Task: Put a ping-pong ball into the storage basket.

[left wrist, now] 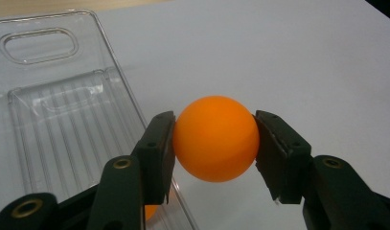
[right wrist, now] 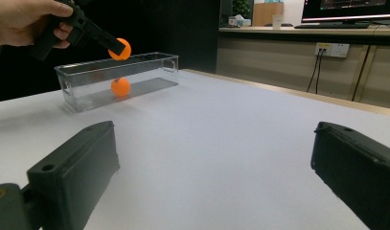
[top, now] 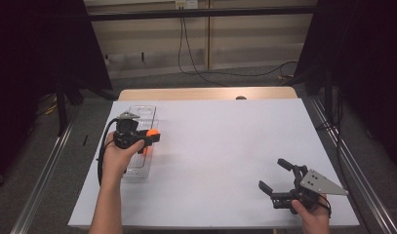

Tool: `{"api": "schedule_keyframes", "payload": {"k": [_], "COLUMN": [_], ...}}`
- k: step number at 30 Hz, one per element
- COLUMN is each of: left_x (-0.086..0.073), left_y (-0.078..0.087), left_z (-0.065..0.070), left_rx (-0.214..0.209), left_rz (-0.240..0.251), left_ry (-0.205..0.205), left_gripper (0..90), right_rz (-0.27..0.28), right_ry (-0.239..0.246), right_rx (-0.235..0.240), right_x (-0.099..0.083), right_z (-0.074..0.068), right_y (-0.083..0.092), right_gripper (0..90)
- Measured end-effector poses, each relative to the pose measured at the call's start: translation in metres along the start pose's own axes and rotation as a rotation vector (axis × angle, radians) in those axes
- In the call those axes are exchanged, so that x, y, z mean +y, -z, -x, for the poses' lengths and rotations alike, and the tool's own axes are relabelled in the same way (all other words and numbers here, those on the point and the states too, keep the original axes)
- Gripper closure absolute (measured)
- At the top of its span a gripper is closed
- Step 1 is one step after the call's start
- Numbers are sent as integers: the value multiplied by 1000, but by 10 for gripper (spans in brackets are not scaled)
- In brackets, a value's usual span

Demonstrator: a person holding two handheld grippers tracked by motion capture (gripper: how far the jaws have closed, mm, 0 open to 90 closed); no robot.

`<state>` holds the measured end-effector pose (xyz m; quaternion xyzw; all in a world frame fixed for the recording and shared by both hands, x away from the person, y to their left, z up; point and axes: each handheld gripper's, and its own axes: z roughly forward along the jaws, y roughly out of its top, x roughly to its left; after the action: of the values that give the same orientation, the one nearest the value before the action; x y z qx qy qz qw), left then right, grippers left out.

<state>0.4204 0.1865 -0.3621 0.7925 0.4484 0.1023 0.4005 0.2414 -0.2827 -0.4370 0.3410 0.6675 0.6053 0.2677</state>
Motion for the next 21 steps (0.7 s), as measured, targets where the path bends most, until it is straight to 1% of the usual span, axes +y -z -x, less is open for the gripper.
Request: {"api": "schedule_keyframes", "payload": {"k": [5, 8, 14, 16, 21], "left_x": [-1, -1, -1, -1, -2], "left_y": [1, 2, 3, 4, 6], "left_z": [-2, -4, -4, -5, -8], "left_rx": [9, 17, 23, 27, 39], "left_rz": [-2, -3, 3, -3, 4], "left_ry": [5, 1, 11, 5, 13], "left_gripper": [508, 507, 507, 507, 507], "right_rz": [-1, 0, -1, 0, 0], "right_ry": [1, 1, 0, 1, 0], "right_rx": [-1, -1, -1, 0, 0], "right_x": [0, 0, 0, 0, 0], "right_z": [0, 0, 0, 0, 0], "right_y": [0, 0, 0, 0, 0], "right_gripper": [16, 16, 16, 16, 16]}}
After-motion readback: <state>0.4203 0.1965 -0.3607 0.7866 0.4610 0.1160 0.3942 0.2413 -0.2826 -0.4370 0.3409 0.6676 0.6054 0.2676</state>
